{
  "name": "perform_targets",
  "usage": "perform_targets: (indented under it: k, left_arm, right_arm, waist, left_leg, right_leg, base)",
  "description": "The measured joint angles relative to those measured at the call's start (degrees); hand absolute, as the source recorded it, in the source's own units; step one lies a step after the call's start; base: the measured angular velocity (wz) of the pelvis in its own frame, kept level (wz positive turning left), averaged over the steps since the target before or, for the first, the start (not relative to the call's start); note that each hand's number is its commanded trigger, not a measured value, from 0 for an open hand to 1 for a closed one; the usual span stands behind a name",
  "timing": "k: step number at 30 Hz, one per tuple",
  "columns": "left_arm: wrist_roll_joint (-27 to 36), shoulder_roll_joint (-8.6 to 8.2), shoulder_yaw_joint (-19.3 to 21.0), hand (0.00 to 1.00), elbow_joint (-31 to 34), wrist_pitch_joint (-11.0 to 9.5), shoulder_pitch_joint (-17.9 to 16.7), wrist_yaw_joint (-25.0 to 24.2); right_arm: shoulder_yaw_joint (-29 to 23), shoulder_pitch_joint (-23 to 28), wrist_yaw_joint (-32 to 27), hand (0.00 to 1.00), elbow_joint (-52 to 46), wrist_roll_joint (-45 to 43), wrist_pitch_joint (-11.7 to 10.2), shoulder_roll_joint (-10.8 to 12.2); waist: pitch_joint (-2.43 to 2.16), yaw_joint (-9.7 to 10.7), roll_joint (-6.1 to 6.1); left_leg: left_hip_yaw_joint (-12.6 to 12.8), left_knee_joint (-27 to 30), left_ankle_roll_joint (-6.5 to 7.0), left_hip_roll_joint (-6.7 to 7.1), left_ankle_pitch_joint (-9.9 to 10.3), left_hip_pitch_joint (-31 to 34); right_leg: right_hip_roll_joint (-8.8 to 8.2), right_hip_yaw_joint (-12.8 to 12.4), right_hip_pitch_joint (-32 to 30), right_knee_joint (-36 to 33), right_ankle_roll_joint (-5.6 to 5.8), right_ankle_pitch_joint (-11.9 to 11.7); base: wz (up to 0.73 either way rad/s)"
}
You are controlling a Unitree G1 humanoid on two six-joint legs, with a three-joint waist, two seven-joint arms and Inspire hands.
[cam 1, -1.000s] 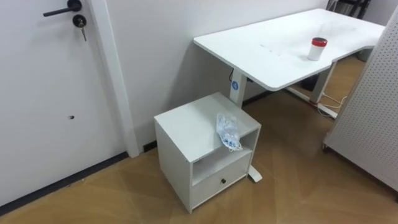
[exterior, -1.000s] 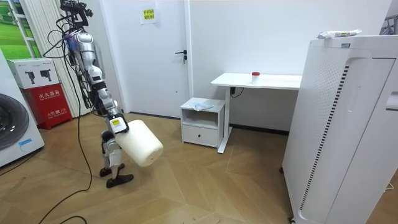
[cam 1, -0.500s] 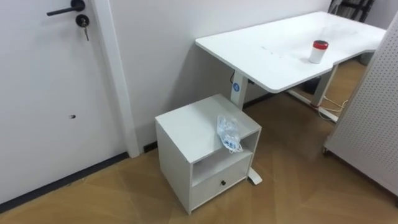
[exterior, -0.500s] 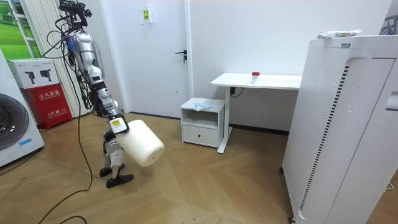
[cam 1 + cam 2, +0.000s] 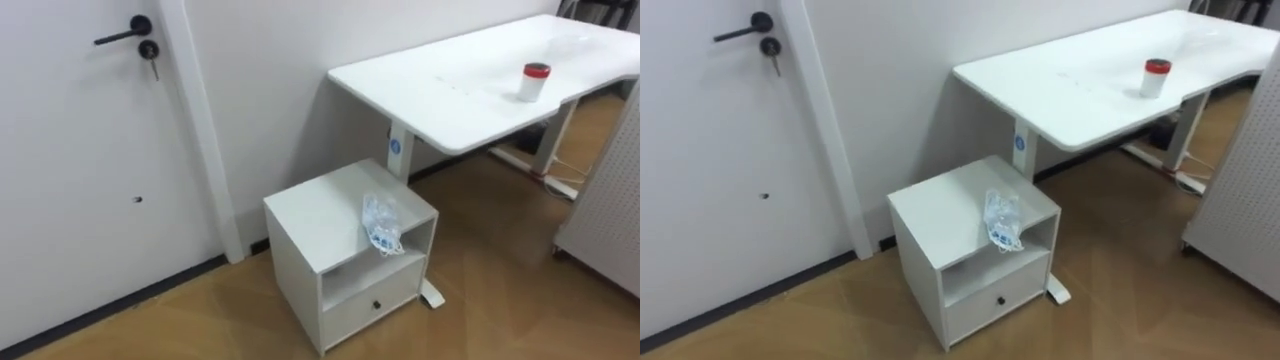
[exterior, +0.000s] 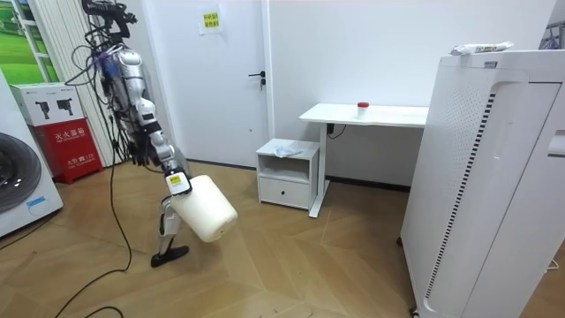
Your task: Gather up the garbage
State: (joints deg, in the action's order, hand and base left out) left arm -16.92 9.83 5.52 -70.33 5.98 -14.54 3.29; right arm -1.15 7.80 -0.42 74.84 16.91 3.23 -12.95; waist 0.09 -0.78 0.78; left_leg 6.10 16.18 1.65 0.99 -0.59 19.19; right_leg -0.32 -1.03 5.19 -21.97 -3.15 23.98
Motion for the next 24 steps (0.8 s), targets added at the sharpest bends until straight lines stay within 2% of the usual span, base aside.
perform_targets:
  k: [1, 2, 3, 4, 5, 6, 7, 8, 9, 10, 11, 12, 14, 15, 16, 17, 18, 19, 21, 22, 23, 24]
  left_arm:
    - [0.5, 0.00, -0.1, 0.00, -0.1, -1.3, 0.2, 0.0]
    - [0.6, 0.00, 0.0, 0.00, -0.3, -2.4, 0.7, 0.0]
    - [0.6, 0.12, 0.0, 0.00, -0.3, -2.9, 0.9, 0.0]
    - [0.6, 0.26, 0.0, 0.00, -0.2, -3.7, 1.8, -0.1]
    - [0.7, 0.35, 0.0, 0.00, 0.0, -4.4, 3.0, -0.1]
    - [0.7, 0.36, 0.0, 0.00, 0.0, -4.8, 3.7, -0.1]
    - [0.8, 0.36, 0.0, 0.00, -0.2, -5.3, 5.2, -0.1]
    - [0.9, 0.35, -0.2, 0.00, -0.4, -5.8, 6.4, 0.0]
    - [1.4, 0.49, -0.2, 0.00, -0.4, -6.2, 6.8, 0.1]
    - [1.9, 0.74, -0.3, 0.00, -0.4, -6.5, 7.9, 0.2]
    - [2.9, 1.10, -0.6, 0.00, -0.5, -7.0, 9.0, 0.4]
    - [3.0, 1.38, -1.6, 0.00, -0.4, -7.4, 9.5, 0.8]
    - [3.0, 1.97, -3.2, 0.00, -0.2, -7.9, 10.7, 1.9]
    - [2.9, 2.03, -3.9, 0.00, -0.1, -8.0, 11.4, 2.4]
    - [2.9, 2.04, -4.3, 0.00, 0.1, -8.1, 11.7, 2.8]
    - [3.0, 2.06, -4.7, 0.00, 0.2, -8.1, 12.3, 2.9]
    - [3.0, 2.00, -4.8, 0.00, 0.2, -8.1, 12.5, 2.9]
    - [3.9, 1.97, -5.7, 0.00, 0.5, -8.2, 12.6, 3.1]
    - [5.2, 1.97, -6.9, 0.00, 0.9, -8.6, 12.4, 3.9]
    - [6.3, 1.77, -7.2, 0.00, 1.0, -8.7, 12.3, 4.0]
    - [6.9, 1.54, -7.3, 0.00, 1.0, -8.9, 11.8, 4.0]
    - [7.3, 1.51, -7.3, 0.00, 1.0, -9.0, 11.6, 4.0]
  right_arm:
    - [0.1, -0.1, -0.1, 1.00, -0.5, 0.0, 0.0, 0.0]
    - [0.0, 0.1, -0.1, 1.00, -1.3, -0.4, 0.0, -0.1]
    - [0.0, 0.1, -0.2, 1.00, -1.6, -0.7, 0.0, 0.0]
    - [-0.1, 0.2, -0.2, 1.00, -1.9, -1.4, 0.0, -0.1]
    - [-0.2, 0.2, -0.3, 1.00, -2.7, -1.8, 0.1, -0.2]
    - [-0.2, 0.1, -0.3, 1.00, -3.2, -1.8, 0.3, -0.3]
    - [-0.1, -0.6, -0.4, 1.00, -3.9, -1.9, 0.4, -0.3]
    - [0.0, -1.7, -0.9, 1.00, -4.0, -2.1, 0.4, -0.3]
    - [0.0, -2.3, -1.0, 1.00, -4.1, -2.1, 0.4, -0.3]
    - [0.2, -3.3, -1.5, 1.00, -4.4, -2.3, 0.3, -0.3]
    - [0.5, -4.2, -1.5, 1.00, -4.6, -2.2, 0.3, -0.2]
    - [0.5, -4.5, -1.5, 1.00, -5.1, -2.3, 0.3, -0.2]
    - [0.7, -6.4, -1.4, 1.00, -5.9, -2.3, -0.4, 0.1]
    - [1.2, -6.6, -1.5, 1.00, -5.9, -2.2, -0.7, 0.1]
    - [2.1, -7.5, -1.3, 1.00, -6.2, -2.1, -1.4, 0.2]
    - [2.5, -8.3, -1.2, 1.00, -6.5, -2.1, -2.0, 0.4]
    - [2.7, -8.5, -1.2, 1.00, -6.7, -2.1, -2.2, 0.4]
    - [3.2, -8.5, -1.3, 1.00, -7.3, -2.1, -2.6, 0.4]
    - [4.5, -8.3, -1.4, 1.00, -7.7, -2.3, -3.1, 0.4]
    - [4.6, -7.9, -1.4, 1.00, -7.7, -2.2, -3.4, 0.5]
    - [4.6, -7.3, -1.4, 1.00, -7.7, -2.2, -3.7, 0.5]
    - [4.5, -6.5, -1.4, 1.00, -7.5, -2.2, -4.0, 0.7]
  waist:
    - [-0.09, 0.1, 0.32]
    - [0.25, -0.3, 1.14]
    - [0.29, -0.3, 1.33]
    - [0.09, 0.1, 1.95]
    - [0.12, 0.2, 2.21]
    - [0.07, 0.2, 2.40]
    - [0.21, -0.5, 2.69]
    - [0.16, -1.1, 2.58]
    - [0.15, -1.2, 2.75]
    - [0.18, -1.1, 2.90]
    - [0.22, -1.1, 3.06]
    - [0.22, -1.1, 3.07]
    - [0.31, -1.2, 2.66]
    - [0.33, -1.3, 2.45]
    - [0.50, -1.8, 1.80]
    - [0.69, -2.3, 1.57]
    - [0.92, -2.5, 1.11]
    - [0.87, -2.6, 0.82]
    - [0.85, -2.6, 0.41]
    - [0.96, -2.5, 0.15]
    - [0.50, -2.5, -0.07]
    - [0.32, -2.3, 0.07]
  left_leg:
    - [0.4, 1.9, 0.58, 0.46, -0.2, 0.2]
    - [1.1, 4.5, 1.94, 0.78, 0.1, 0.4]
    - [1.7, 6.1, 2.04, 0.95, 1.6, 0.6]
    - [2.6, 9.1, 2.69, 1.30, 4.1, 1.1]
    - [3.3, 11.8, 3.17, 1.73, 6.6, 1.9]
    - [3.6, 12.9, 3.34, 1.98, 7.8, 2.2]
    - [4.9, 14.4, 3.79, 2.07, 9.9, 2.2]
    - [5.7, 15.7, 4.04, 1.78, 11.6, 1.9]
    - [6.2, 16.1, 4.31, 1.83, 12.3, 1.5]
    - [6.5, 16.9, 4.64, 2.02, 13.9, 0.7]
    - [6.5, 17.2, 5.05, 2.22, 15.0, 0.0]
    - [6.4, 17.3, 5.22, 2.25, 15.4, -0.3]
    - [6.3, 16.0, 5.65, 2.21, 16.6, -2.4]
    - [6.3, 15.3, 5.66, 2.01, 16.7, -3.1]
    - [6.1, 14.2, 5.67, 1.37, 17.0, -3.6]
    - [6.1, 12.9, 5.66, 0.69, 16.9, -4.5]
    - [6.1, 12.2, 5.63, 0.42, 16.9, -5.0]
    - [6.2, 11.1, 5.59, -0.10, 16.9, -5.8]
    - [6.0, 9.2, 5.30, -0.44, 16.8, -7.2]
    - [5.7, 7.7, 5.13, -0.43, 16.7, -8.7]
    - [5.4, 6.0, 4.76, -0.42, 16.5, -10.2]
    - [5.3, 5.3, 4.51, -0.30, 16.5, -11.0]
  right_leg:
    - [-0.72, -0.2, 0.6, 0.3, 0.88, 0.4]
    - [-1.43, -0.4, 1.4, 0.6, 1.57, 0.8]
    - [-2.00, -0.6, 2.1, 1.1, 1.90, 1.1]
    - [-3.00, -0.6, 3.2, 1.8, 2.29, 1.6]
    - [-3.94, -0.5, 3.8, 1.9, 2.77, 2.5]
    - [-4.51, -0.2, 3.8, 1.7, 3.05, 2.9]
    - [-5.53, 0.2, 3.1, -0.9, 3.97, 3.5]
    - [-6.26, 1.6, 1.4, -5.7, 4.36, 3.4]
    - [-6.88, 2.5, 0.6, -8.4, 4.88, 3.1]
    - [-7.86, 3.8, -1.3, -14.2, 7.04, 1.9]
    - [-8.78, 4.9, -3.4, -19.5, 8.15, -0.3]
    - [-9.06, 5.4, -4.4, -22.0, 8.07, -1.8]
    - [-10.09, 6.9, -7.5, -28.5, 7.71, -9.2]
    - [-10.28, 7.5, -8.2, -29.5, 7.70, -10.9]
    - [-10.73, 9.0, -10.4, -31.3, 7.37, -11.1]
    - [-10.47, 10.0, -13.3, -32.0, 6.89, -8.9]
    - [-10.40, 10.7, -14.6, -31.7, 6.59, -8.0]
    - [-10.29, 11.4, -17.3, -30.1, 6.50, -6.8]
    - [-10.30, 12.4, -20.2, -24.0, 6.29, -6.6]
    - [-9.92, 12.3, -20.4, -17.4, 6.16, -6.8]
    - [-9.33, 12.3, -19.8, -8.9, 6.04, -8.1]
    - [-9.02, 12.2, -19.2, -4.8, 6.03, -9.7]
  base:
    - [-0.51]
    - [-0.52]
    - [-0.41]
    - [-0.19]
    - [-0.11]
    - [-0.20]
    - [-0.35]
    - [-0.37]
    - [-0.23]
    - [0.00]
    - [0.07]
    - [0.11]
    - [-0.03]
    - [-0.21]
    - [-0.28]
    - [-0.25]
    - [-0.16]
    - [-0.05]
    - [-0.02]
    - [0.07]
    - [0.11]
    - [0.22]
